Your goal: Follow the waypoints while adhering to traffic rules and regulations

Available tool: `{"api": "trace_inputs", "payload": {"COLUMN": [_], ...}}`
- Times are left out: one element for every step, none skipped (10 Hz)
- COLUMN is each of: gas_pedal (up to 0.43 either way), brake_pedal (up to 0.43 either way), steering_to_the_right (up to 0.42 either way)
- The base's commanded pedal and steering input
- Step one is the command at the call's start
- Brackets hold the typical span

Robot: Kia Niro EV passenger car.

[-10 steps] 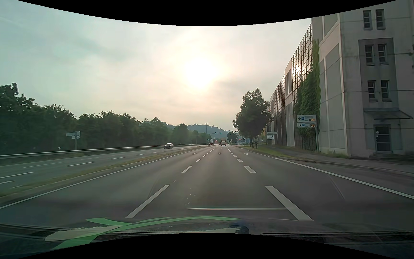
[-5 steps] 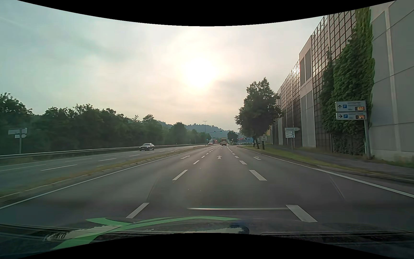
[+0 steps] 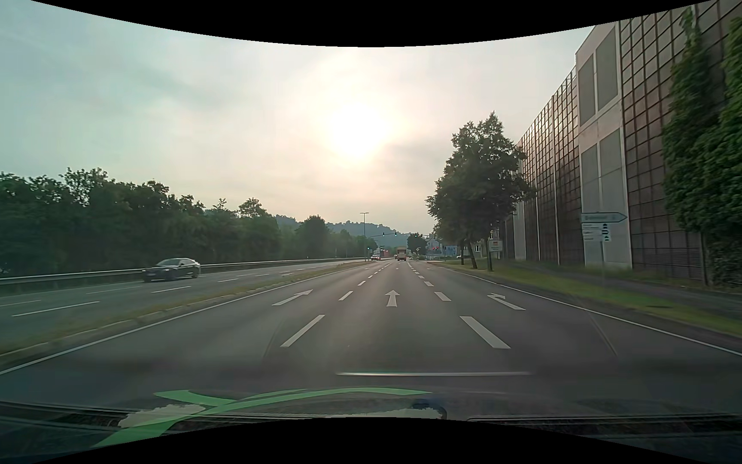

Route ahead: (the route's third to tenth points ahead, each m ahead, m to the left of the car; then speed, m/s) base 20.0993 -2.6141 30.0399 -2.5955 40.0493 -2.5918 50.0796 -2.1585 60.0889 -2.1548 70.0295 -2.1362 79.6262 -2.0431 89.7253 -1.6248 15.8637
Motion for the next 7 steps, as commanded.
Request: {"api": "trace_inputs", "payload": {"gas_pedal": [0.110,0.110,0.110,0.110,0.110,0.110,0.110], "brake_pedal": [0.000,0.000,0.000,0.000,0.000,0.000,0.000], "steering_to_the_right": [0.000,0.000,0.000,0.001,0.001,0.001,0.001]}}
